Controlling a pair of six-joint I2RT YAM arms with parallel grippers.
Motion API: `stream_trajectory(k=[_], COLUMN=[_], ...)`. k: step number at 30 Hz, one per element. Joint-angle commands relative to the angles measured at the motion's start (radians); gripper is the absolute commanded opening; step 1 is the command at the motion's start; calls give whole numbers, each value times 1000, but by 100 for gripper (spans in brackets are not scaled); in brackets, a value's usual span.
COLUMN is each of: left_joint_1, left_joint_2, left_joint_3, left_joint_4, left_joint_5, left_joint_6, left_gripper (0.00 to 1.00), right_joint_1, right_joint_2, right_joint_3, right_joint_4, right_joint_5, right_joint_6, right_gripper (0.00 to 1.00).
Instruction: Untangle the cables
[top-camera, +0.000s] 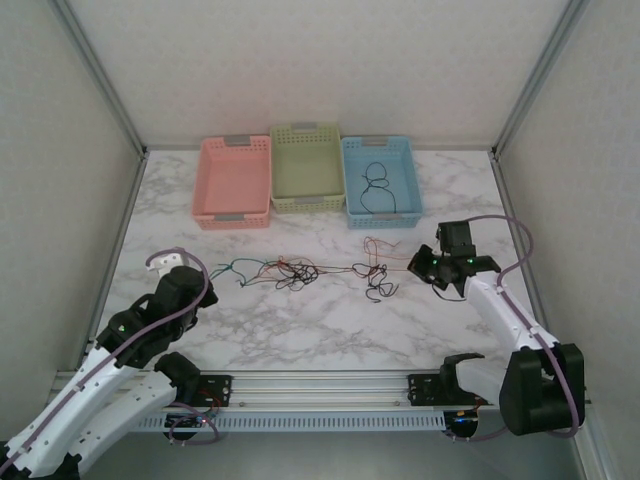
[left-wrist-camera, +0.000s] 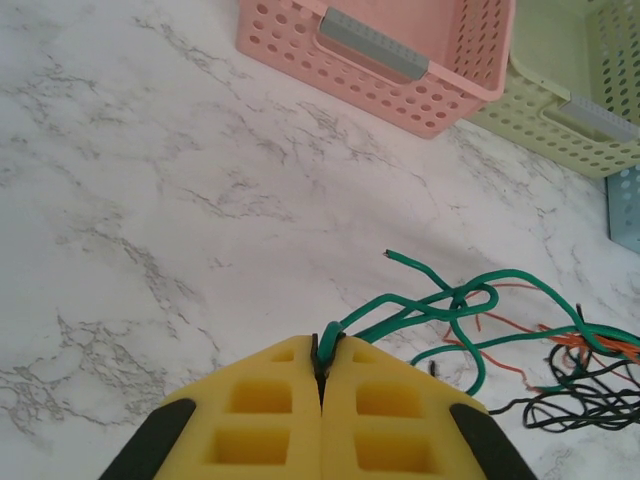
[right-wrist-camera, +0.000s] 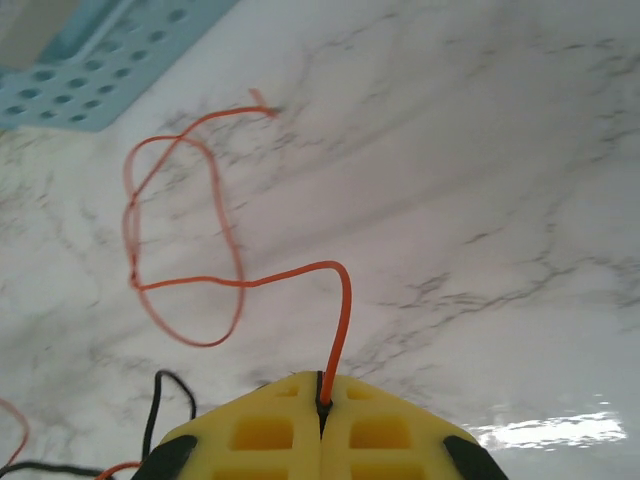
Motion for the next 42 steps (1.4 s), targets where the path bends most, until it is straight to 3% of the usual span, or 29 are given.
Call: stream_trajectory(k=[1, 4, 8, 13, 18, 21, 24, 30, 33, 38, 40, 42], left_joint_1=[13, 13, 12, 13, 13, 13, 12, -35, -87, -101, -100, -99], left_joint_2=[-17, -18, -19, 2, 46, 86, 137, 297, 363, 441, 456, 472], left_joint_3=[32, 32, 32, 28, 7, 4, 5, 43, 71, 97, 102, 94], left_joint_4=[-62, -67, -64, -47, 42, 115, 203, 324, 358, 336, 292, 253], left_joint_5=[-100, -107, -107, -72, 62, 181, 322, 504, 501, 449, 380, 308], left_joint_6=[-33, -36, -34, -19, 27, 65, 100, 146, 154, 155, 144, 131], left_gripper=[0, 0, 0, 0, 0, 1, 16, 26, 27, 26, 36, 53], right_joint_1=[-63, -91, -132, -129, -56, 43, 117, 201, 218, 221, 221, 223], right_joint_2=[34, 62, 92, 54, -4, -48, -83, -105, -97, -82, -80, -76], right_joint_3=[-37, -54, -54, -83, -97, -54, -13, 60, 74, 65, 60, 55], right_joint_4=[-19, -13, 4, 119, 250, 236, 224, 189, 175, 182, 181, 175], right_joint_5=[137, 195, 159, -99, -338, -338, -353, -363, -330, -310, -299, -284], right_joint_6=[-38, -60, -52, -49, -9, -24, -36, -76, -84, -77, -76, -78], right_gripper=[0, 0, 0, 0, 0, 0, 0, 0, 0, 0, 0, 0])
